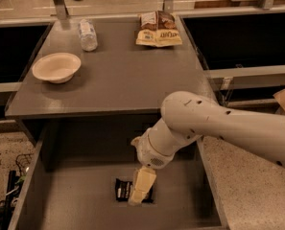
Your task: Pick rxbar chocolate from top drawer and place on counter
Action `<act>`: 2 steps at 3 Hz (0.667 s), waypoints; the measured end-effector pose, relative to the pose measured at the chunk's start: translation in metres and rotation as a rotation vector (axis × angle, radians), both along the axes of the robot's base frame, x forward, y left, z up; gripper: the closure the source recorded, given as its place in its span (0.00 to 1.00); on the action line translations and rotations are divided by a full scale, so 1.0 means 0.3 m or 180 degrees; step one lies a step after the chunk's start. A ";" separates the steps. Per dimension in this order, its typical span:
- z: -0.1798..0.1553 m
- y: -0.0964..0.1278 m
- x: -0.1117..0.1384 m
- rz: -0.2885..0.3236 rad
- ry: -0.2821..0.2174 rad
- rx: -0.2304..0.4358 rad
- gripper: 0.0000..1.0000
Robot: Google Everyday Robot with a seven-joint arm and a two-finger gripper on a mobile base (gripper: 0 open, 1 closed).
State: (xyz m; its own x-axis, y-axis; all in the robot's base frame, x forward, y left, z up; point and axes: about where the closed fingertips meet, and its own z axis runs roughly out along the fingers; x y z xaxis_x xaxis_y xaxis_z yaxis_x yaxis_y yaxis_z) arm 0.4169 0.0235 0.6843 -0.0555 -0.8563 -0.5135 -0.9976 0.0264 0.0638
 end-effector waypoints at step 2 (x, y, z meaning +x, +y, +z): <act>-0.082 -0.006 -0.045 -0.0172 -0.0321 -0.0287 0.00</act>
Offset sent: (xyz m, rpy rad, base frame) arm -0.0134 -0.0025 -0.0254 -0.0905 -0.1186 -0.0752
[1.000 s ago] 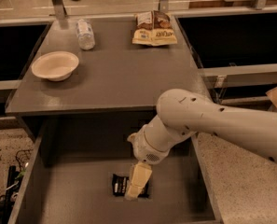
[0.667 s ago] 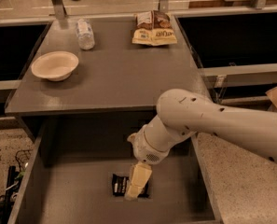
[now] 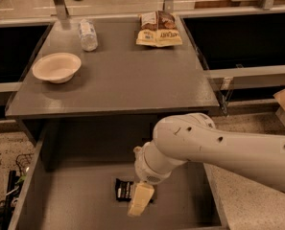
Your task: Pick rxbar chocolate from top drawer and place on counter
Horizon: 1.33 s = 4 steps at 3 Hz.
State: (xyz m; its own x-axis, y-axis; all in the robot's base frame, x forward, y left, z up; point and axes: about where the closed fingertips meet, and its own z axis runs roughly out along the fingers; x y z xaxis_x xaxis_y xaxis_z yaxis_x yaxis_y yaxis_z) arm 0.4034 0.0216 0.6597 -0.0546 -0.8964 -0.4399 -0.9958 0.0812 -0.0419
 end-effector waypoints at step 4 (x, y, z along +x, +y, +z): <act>-0.100 -0.009 -0.001 -0.0099 0.0098 0.0058 0.00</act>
Offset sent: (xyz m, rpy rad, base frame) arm 0.0007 -0.0077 -0.0320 0.0032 0.0386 -0.0332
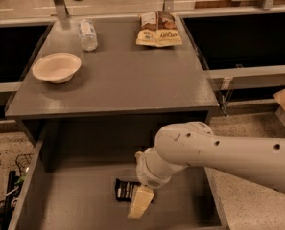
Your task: Pick rxbar chocolate from top drawer and place on counter
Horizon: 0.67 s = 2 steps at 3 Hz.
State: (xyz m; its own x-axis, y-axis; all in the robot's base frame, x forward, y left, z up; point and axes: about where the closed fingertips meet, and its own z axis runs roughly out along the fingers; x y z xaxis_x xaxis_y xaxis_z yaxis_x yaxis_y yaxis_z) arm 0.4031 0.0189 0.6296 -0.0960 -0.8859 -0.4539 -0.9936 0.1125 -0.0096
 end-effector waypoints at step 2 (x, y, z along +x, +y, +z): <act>-0.074 0.001 -0.001 -0.0057 0.0145 0.0018 0.00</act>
Offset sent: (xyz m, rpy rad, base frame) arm 0.0008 -0.0004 -0.0329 0.0129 0.0686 -0.0352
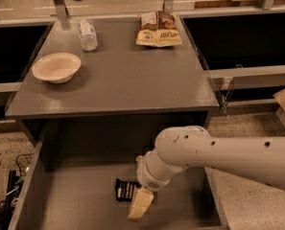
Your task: Pick rxbar chocolate from top drawer and place on counter
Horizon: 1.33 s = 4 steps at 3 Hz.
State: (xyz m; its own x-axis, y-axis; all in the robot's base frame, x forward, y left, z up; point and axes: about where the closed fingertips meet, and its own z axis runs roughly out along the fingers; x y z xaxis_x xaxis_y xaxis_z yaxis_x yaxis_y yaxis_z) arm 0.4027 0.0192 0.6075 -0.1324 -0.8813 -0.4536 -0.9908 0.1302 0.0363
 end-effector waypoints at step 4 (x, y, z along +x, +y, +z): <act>-0.105 0.003 -0.004 0.0003 0.0193 0.0081 0.19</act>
Offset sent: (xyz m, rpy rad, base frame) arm 0.0005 -0.0014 -0.0371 0.0268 0.0665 -0.0118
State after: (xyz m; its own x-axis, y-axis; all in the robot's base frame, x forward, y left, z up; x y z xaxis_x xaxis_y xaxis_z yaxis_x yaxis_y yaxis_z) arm 0.4014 0.0201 0.5760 -0.1596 -0.8698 -0.4669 -0.9868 0.1275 0.0996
